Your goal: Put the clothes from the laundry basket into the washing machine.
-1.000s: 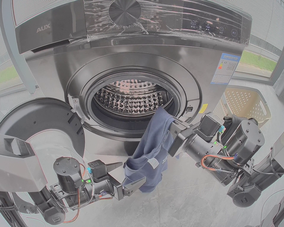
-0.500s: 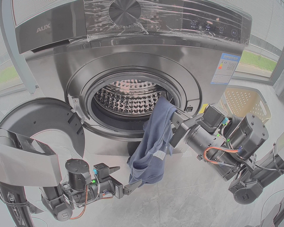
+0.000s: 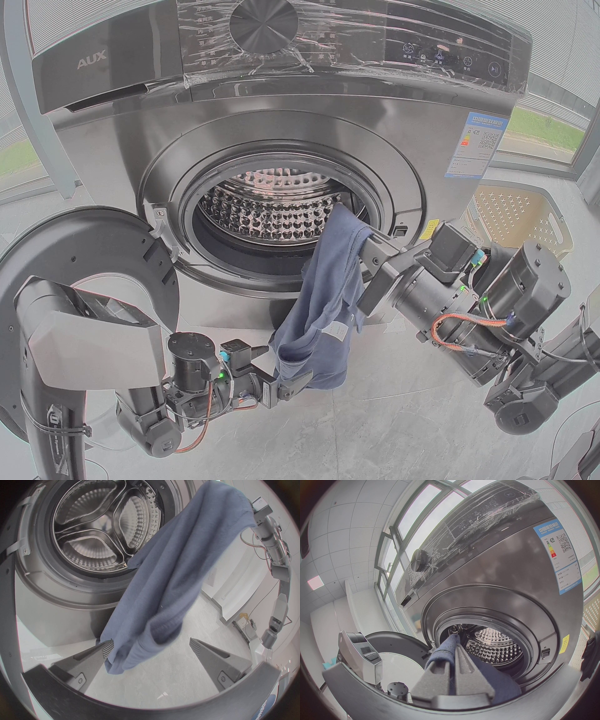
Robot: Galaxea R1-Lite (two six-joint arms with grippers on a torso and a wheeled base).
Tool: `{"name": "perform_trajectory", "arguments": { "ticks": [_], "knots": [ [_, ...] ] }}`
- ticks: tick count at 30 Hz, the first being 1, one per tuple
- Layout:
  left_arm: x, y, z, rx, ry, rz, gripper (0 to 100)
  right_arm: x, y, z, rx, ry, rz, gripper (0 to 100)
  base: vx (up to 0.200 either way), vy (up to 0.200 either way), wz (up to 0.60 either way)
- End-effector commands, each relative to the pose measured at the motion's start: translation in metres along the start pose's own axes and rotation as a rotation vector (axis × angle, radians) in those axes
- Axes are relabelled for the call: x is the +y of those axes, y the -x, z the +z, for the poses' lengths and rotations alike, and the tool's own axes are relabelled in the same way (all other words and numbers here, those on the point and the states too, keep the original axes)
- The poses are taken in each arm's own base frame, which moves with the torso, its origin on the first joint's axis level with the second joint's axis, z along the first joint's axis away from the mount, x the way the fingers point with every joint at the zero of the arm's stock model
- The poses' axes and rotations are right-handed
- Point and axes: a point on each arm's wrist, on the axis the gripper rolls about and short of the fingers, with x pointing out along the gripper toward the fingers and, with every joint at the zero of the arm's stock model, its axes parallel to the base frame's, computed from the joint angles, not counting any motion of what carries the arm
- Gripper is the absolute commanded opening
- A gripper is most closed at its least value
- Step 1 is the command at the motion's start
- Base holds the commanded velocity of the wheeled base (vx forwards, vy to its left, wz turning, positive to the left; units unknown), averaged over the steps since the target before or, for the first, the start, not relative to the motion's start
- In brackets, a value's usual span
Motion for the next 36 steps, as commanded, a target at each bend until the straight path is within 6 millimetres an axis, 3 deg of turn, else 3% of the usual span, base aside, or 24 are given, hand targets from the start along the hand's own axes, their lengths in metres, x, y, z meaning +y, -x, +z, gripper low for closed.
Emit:
{"name": "perform_trajectory", "arguments": {
  "ticks": [1,13,14,22,25,32,36],
  "knots": [
    [0.01,-0.019,-0.006,-0.014,0.002,0.015,100,0.003,0.0,-0.001,0.002,-0.003,0.007,0,0.0,0.0,0.0],
    [0.014,-0.04,-0.002,-0.07,-0.009,0.011,100,0.004,0.002,-0.002,0.009,-0.007,0.012,0,0.0,0.0,0.0],
    [0.015,-0.041,-0.003,-0.067,-0.01,0.012,0,0.004,0.002,-0.003,0.009,-0.007,0.012,0,0.0,0.0,0.0],
    [0.018,-0.041,0.003,-0.09,-0.01,0.028,0,0.001,0.005,-0.004,0.018,-0.007,0.001,0,0.0,0.0,0.0],
    [0.018,-0.035,0.017,-0.127,-0.015,0.036,0,-0.005,0.011,-0.011,0.062,0.002,-0.021,0,0.0,0.0,0.0],
    [0.001,0.02,0.058,-0.208,-0.034,0.027,0,-0.031,0.033,-0.027,0.171,0.035,-0.106,0,0.0,0.0,0.0],
    [-0.007,0.052,0.068,-0.229,-0.038,0.024,0,-0.039,0.044,-0.028,0.197,0.043,-0.131,0,0.0,0.0,0.0]
  ]
}}
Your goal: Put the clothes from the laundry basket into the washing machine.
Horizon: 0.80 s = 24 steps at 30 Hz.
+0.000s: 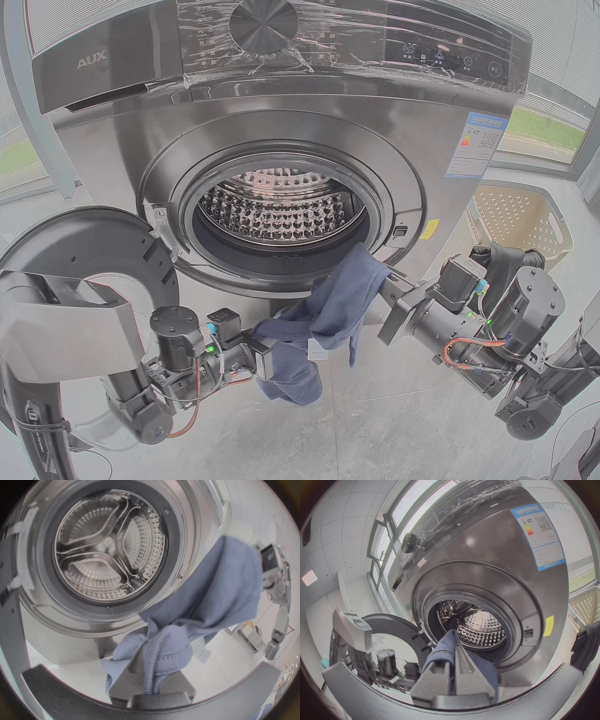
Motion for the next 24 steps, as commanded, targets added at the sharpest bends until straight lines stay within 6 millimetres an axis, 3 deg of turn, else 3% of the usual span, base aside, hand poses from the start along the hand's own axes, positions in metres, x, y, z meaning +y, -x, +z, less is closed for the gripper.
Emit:
{"name": "perform_trajectory", "arguments": {
  "ticks": [1,6,9,14,24],
  "knots": [
    [-0.014,0.054,0.042,-0.089,-0.015,-0.008,0,-0.017,0.019,-0.007,0.063,0.018,-0.054,0,0.0,0.0,0.0],
    [-0.02,0.087,0.061,-0.15,-0.002,-0.01,0,-0.019,0.034,-0.012,0.114,0.066,-0.021,0,0.0,0.0,0.0],
    [-0.02,0.095,0.067,-0.178,-0.009,-0.003,0,-0.023,0.038,-0.015,0.132,0.072,-0.034,0,0.0,0.0,0.0],
    [-0.022,0.101,0.079,-0.233,-0.03,-0.003,0,-0.045,0.038,-0.011,0.123,0.087,-0.115,0,0.0,0.0,0.0],
    [-0.021,0.096,0.091,-0.293,-0.027,0.053,0,-0.045,0.043,-0.004,0.1,0.092,-0.116,0,0.0,0.0,0.0]
  ]
}}
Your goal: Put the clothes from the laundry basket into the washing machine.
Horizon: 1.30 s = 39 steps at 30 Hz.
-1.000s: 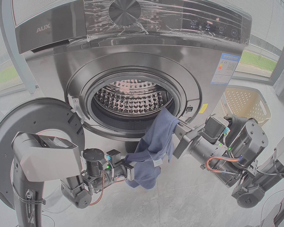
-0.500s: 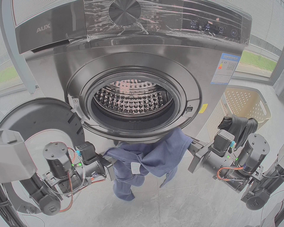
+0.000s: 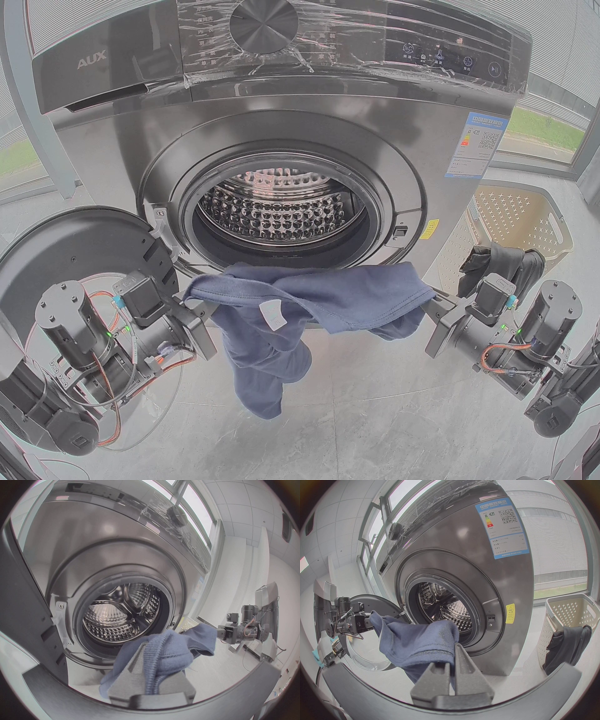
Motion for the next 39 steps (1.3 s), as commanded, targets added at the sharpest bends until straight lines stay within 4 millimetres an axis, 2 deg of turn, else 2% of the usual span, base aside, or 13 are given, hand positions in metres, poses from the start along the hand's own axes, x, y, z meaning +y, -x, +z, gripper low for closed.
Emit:
{"name": "perform_trajectory", "arguments": {
  "ticks": [1,6,13,23,29,39],
  "knots": [
    [0.0,-0.002,0.008,-0.038,-0.003,0.014,0,-0.001,0.002,0.004,-0.013,0.001,-0.003,0,0.0,0.0,0.0],
    [0.002,-0.005,0.016,-0.076,-0.008,0.025,0,-0.006,0.002,0.006,-0.023,0.003,-0.023,0,0.0,0.0,0.0],
    [0.003,-0.004,0.013,-0.063,-0.012,0.029,0,-0.007,0.003,0.031,-0.124,0.016,-0.02,0,0.0,0.0,0.0],
    [0.005,-0.005,0.014,-0.068,-0.012,0.035,0,-0.019,0.003,0.039,-0.154,0.025,-0.043,0,0.0,0.0,0.0],
    [0.004,0.0,0.006,-0.03,-0.013,0.03,0,-0.018,-0.001,0.046,-0.191,0.024,-0.039,0,0.0,0.0,0.0],
    [0.002,0.011,-0.02,0.103,-0.029,-0.001,0,-0.014,-0.005,0.054,-0.231,0.019,-0.022,0,0.0,0.0,0.0]
  ]
}}
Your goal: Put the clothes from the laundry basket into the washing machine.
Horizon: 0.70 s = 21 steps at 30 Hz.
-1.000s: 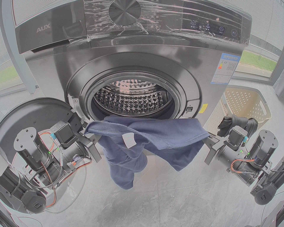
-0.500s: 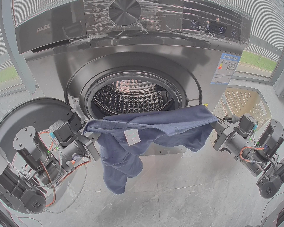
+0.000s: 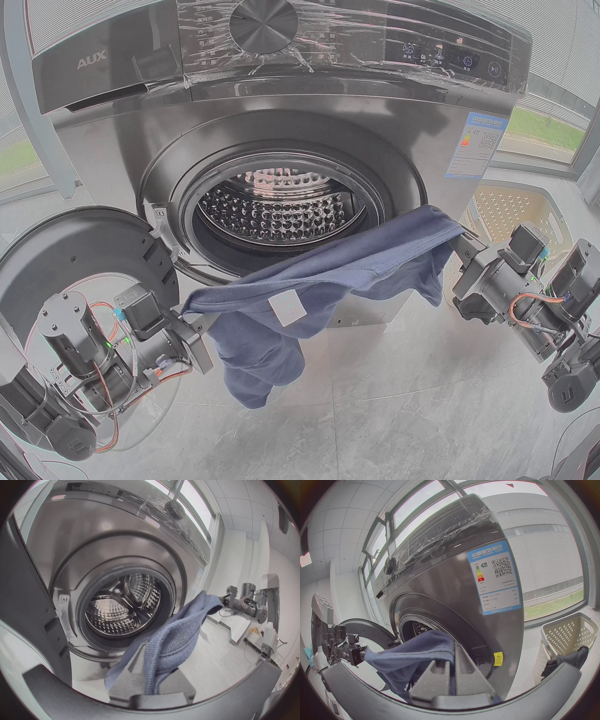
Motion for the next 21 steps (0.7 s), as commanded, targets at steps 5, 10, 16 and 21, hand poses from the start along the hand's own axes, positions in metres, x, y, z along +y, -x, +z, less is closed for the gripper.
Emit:
{"name": "perform_trajectory", "arguments": {
  "ticks": [5,10,16,21],
  "knots": [
    [-0.001,0.007,-0.033,0.162,-0.01,-0.06,0,0.007,-0.001,0.001,-0.004,-0.013,0.03,0,0.0,0.0,0.0],
    [-0.001,0.001,-0.047,0.216,-0.009,-0.092,0,0.013,0.0,-0.002,0.006,-0.025,0.053,0,0.0,0.0,0.0],
    [0.001,-0.001,-0.045,0.203,-0.011,-0.086,0,0.013,0.0,-0.002,0.006,-0.025,0.051,0,0.0,0.0,0.0],
    [0.006,-0.011,-0.033,0.137,-0.021,-0.062,0,0.012,0.0,-0.002,0.008,-0.026,0.045,0,0.0,0.0,0.0]
  ]
}}
